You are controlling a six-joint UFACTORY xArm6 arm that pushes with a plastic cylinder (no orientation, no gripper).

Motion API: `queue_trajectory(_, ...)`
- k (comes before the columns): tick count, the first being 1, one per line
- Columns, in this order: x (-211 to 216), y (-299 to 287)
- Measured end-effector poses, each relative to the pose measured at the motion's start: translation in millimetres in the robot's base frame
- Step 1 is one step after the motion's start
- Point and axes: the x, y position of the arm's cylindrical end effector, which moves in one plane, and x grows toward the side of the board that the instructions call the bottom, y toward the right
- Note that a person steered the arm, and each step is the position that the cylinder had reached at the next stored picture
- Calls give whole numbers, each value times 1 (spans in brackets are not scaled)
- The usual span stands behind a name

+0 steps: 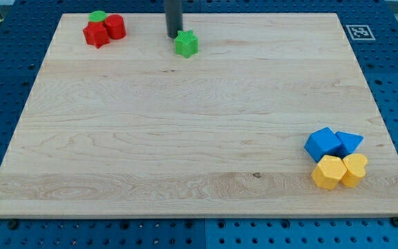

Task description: Slide red circle towards the bottom

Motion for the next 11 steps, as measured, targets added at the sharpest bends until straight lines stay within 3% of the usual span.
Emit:
queue_trajectory(2, -49, -41)
queue_trajectory(5, -60, -113)
queue_trajectory(8, -7, -109)
queue_trajectory(10, 54, -82)
queue_trajectory(11, 75, -103)
